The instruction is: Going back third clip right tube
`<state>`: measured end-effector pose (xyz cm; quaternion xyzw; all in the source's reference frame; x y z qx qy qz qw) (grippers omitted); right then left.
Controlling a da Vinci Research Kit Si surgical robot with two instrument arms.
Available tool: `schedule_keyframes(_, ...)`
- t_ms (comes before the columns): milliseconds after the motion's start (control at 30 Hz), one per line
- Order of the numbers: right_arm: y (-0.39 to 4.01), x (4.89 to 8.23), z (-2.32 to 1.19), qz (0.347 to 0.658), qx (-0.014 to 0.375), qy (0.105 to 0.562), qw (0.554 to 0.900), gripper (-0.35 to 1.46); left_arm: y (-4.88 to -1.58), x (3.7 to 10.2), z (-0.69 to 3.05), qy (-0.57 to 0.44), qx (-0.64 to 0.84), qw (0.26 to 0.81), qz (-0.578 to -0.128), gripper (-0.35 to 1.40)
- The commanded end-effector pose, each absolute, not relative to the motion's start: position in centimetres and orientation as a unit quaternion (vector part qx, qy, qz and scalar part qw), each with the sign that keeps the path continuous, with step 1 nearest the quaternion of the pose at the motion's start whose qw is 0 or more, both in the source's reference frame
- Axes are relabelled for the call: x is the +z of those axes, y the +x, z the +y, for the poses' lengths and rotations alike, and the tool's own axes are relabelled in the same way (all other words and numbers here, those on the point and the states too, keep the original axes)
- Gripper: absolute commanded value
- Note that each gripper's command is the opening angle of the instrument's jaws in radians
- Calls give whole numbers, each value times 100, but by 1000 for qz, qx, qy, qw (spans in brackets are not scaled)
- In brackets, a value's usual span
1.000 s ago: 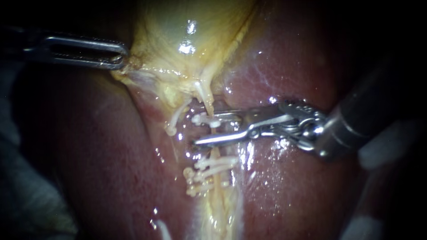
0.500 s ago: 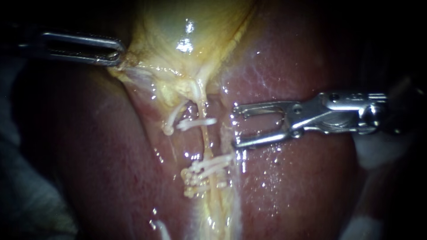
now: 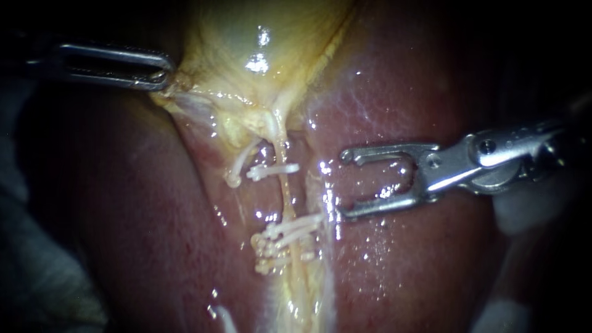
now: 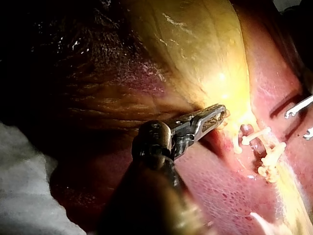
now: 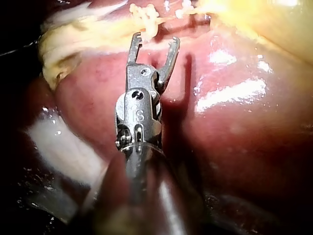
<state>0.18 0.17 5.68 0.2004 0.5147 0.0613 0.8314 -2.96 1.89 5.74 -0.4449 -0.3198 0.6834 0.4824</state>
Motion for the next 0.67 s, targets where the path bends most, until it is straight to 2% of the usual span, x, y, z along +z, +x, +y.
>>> schedule_keyframes(33, 17, 567, 17, 511, 59, 199, 834, 46, -301, 580, 191, -445, 684, 484, -317, -35)
schedule_keyframes(367, 14, 565, 18, 508, 62, 186, 839, 49, -346, 633, 187, -441, 692, 469, -327, -35)
schedule_keyframes(667, 14, 565, 18, 508, 62, 186, 839, 49, -342, 633, 186, -440, 693, 467, -329, -35)
